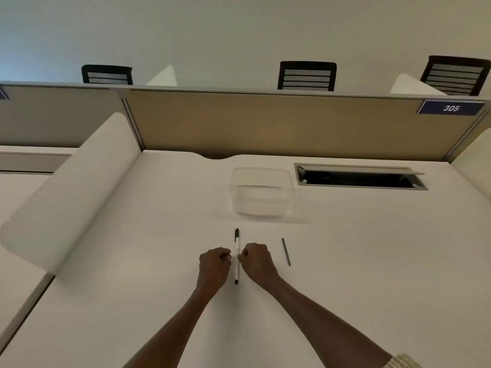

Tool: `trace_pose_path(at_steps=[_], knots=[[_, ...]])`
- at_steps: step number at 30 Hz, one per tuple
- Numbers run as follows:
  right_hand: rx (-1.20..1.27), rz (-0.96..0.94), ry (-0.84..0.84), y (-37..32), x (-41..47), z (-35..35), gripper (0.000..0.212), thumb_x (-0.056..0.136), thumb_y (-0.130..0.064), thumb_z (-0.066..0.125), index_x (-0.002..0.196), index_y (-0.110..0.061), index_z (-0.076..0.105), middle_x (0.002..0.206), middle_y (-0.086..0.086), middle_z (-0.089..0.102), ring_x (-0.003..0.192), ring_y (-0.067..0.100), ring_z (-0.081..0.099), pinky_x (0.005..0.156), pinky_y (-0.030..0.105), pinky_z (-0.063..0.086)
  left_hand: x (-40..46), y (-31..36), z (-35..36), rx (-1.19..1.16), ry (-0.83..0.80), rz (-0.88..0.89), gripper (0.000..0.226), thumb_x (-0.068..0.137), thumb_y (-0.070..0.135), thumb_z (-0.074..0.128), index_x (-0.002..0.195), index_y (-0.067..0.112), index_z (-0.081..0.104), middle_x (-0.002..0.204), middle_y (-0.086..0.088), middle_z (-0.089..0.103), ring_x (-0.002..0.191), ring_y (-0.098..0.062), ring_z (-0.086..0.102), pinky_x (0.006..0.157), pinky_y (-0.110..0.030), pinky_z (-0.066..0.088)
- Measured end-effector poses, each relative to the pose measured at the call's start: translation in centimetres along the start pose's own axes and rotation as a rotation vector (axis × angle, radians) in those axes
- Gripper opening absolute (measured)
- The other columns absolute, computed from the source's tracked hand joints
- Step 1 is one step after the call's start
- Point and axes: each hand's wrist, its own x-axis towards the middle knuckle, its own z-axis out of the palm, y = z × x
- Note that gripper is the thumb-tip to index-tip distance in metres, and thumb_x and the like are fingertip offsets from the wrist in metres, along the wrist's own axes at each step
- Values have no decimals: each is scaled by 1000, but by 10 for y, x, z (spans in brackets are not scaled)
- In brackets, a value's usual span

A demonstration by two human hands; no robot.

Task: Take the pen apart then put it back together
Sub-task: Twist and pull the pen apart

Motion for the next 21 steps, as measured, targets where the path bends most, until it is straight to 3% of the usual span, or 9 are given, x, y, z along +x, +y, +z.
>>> trace_pose_path(at_steps=[4, 7, 8, 12, 16, 18, 20, 21], knots=[[61, 61, -15, -2, 2, 5, 23, 88, -19, 62, 70, -5, 58, 70, 7, 62, 63, 20, 57, 56, 27, 41, -2, 10, 2, 10, 12, -22, 26, 89, -4, 55, 108, 2, 72, 101, -11, 75, 96, -20, 68, 86, -18, 42], [83, 62, -5, -5, 4, 9, 45, 85, -16, 64, 52, -16, 33, 49, -4, 35, 45, 11, 32, 46, 24, 28, -3, 16, 5, -14, 26, -30, 25, 86, -7, 53, 93, 5, 74, 95, -14, 76, 85, -18, 63, 80, -17, 37], [74, 69, -3, -7, 4, 9, 46, 84, -15, 64, 51, -16, 31, 47, -4, 33, 44, 12, 32, 46, 25, 29, -4, 18, 5, -7, 28, -27, 26, 85, -8, 52, 87, 6, 73, 93, -16, 75, 81, -19, 61, 77, -18, 36], [101, 147, 0, -12, 6, 13, 34, 83, -16, 64, 55, -10, 46, 48, -3, 42, 53, 18, 49, 50, 26, 37, -5, 21, 7, -75, 37, -92, 31, 84, -10, 50, 101, 0, 74, 98, -12, 76, 87, -13, 59, 82, -18, 38], [183, 177, 38, -12, 4, 14, 45, 80, -19, 67, 47, -15, 37, 44, -6, 36, 42, 9, 36, 42, 19, 25, -4, 22, 6, -169, 33, -173, 31, 85, -7, 52, 102, 5, 75, 99, -6, 75, 90, -13, 60, 83, -21, 41], [231, 195, 50, -12, 2, 14, 39, 76, -17, 66, 49, -12, 39, 45, -2, 36, 45, 14, 34, 45, 23, 26, -5, 24, 4, -233, 23, -201, 29, 84, -6, 53, 92, 9, 76, 88, -1, 74, 88, -16, 63, 82, -25, 45], [302, 212, 66, -11, 2, 13, 24, 74, -14, 65, 57, -2, 53, 54, 10, 52, 56, 26, 44, 53, 30, 36, -5, 27, 1, -326, 21, -228, 31, 86, -7, 50, 84, 13, 74, 80, 2, 72, 87, -22, 69, 83, -32, 54], [332, 208, 79, -10, 2, 11, 18, 75, -13, 66, 65, 2, 62, 63, 14, 62, 64, 30, 54, 59, 31, 43, -5, 28, 1, -389, 23, -245, 31, 88, -7, 48, 89, 9, 74, 82, -1, 73, 87, -22, 71, 84, -34, 56]])
